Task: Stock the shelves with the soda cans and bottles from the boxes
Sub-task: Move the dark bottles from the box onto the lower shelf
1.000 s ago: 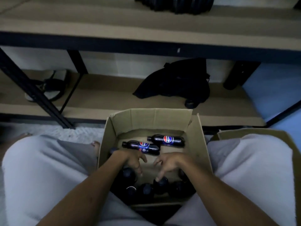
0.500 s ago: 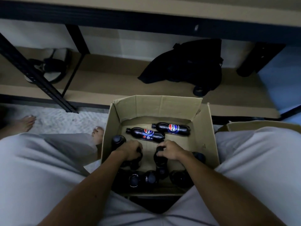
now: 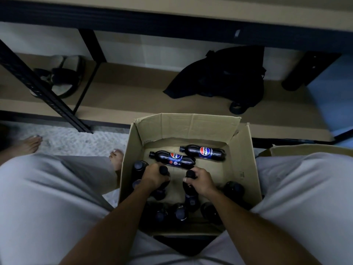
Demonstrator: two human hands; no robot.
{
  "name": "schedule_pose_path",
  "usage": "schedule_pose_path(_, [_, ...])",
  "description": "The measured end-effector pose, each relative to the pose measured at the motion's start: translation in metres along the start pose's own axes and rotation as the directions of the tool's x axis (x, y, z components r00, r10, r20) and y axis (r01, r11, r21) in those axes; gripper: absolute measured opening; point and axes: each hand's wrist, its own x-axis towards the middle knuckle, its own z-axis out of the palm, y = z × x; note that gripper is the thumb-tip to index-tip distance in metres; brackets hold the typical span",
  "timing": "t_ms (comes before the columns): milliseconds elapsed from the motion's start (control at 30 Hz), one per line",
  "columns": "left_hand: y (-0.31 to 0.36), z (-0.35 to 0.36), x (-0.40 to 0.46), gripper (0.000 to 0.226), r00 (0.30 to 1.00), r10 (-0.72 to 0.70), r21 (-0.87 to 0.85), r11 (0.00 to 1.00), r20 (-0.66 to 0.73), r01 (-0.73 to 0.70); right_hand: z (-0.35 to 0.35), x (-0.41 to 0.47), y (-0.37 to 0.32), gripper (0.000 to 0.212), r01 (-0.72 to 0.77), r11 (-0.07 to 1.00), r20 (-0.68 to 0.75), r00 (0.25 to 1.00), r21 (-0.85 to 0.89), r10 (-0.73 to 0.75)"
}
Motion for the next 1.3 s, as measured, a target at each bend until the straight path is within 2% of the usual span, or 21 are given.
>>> schedule_pose_path(233, [-0.005, 0.001, -0.002, 0.030, 0.997, -0.031, -0.131, 0.991, -0.067, 0.022, -0.006, -0.003, -0.002, 0.015, 0.045, 0.995, 0.040, 0.998, 0.087, -0.049])
schedule_pose_path(433, [0.012, -0.019, -0.004, 0.024, 0.990, 0.021, -0.277, 0.959, -0.139, -0.059, -0.020, -0.001, -0.037, 0.019, 0.159, 0.973, 0.016, 0.986, 0.166, -0.164])
schedule_pose_path(533, [0.022, -0.038, 0.002, 0.024, 0.986, 0.047, -0.345, 0.933, -0.160, -0.100, -0.035, 0.002, -0.064, 0.010, 0.244, 0.955, -0.014, 0.969, 0.166, -0.245])
schedule_pose_path(633, [0.034, -0.065, 0.005, 0.020, 0.982, 0.098, -0.492, 0.855, -0.161, -0.166, -0.051, 0.001, -0.093, 0.008, 0.295, 0.939, -0.049, 0.956, 0.177, -0.291])
schedule_pose_path(733, [0.054, -0.095, -0.005, 0.028, 0.960, 0.187, -0.655, 0.702, -0.210, -0.280, -0.065, -0.006, -0.129, 0.010, 0.374, 0.904, -0.095, 0.928, 0.208, -0.361])
schedule_pose_path(867, [0.086, -0.138, -0.026, 0.028, 0.870, 0.315, -0.701, 0.515, -0.380, -0.492, -0.086, -0.026, -0.187, 0.018, 0.520, 0.809, -0.186, 0.854, 0.274, -0.486])
schedule_pose_path(967, [0.109, -0.178, -0.042, 0.025, 0.766, 0.372, -0.660, 0.391, -0.524, -0.641, -0.104, -0.048, -0.236, 0.019, 0.638, 0.700, -0.264, 0.770, 0.321, -0.581])
schedule_pose_path(1033, [0.125, -0.207, -0.055, 0.032, 0.693, 0.390, -0.626, 0.303, -0.606, -0.718, -0.117, -0.063, -0.269, 0.019, 0.692, 0.623, -0.315, 0.721, 0.364, -0.617])
schedule_pose_path(1200, [0.177, -0.287, -0.085, 0.024, 0.565, 0.411, -0.552, 0.162, -0.716, -0.818, -0.144, -0.095, -0.354, 0.013, 0.822, 0.382, -0.466, 0.558, 0.422, -0.687])
schedule_pose_path(1300, [0.210, -0.336, -0.097, 0.020, 0.496, 0.418, -0.497, 0.116, -0.761, -0.860, -0.165, -0.104, -0.403, 0.015, 0.876, 0.296, -0.520, 0.468, 0.381, -0.714])
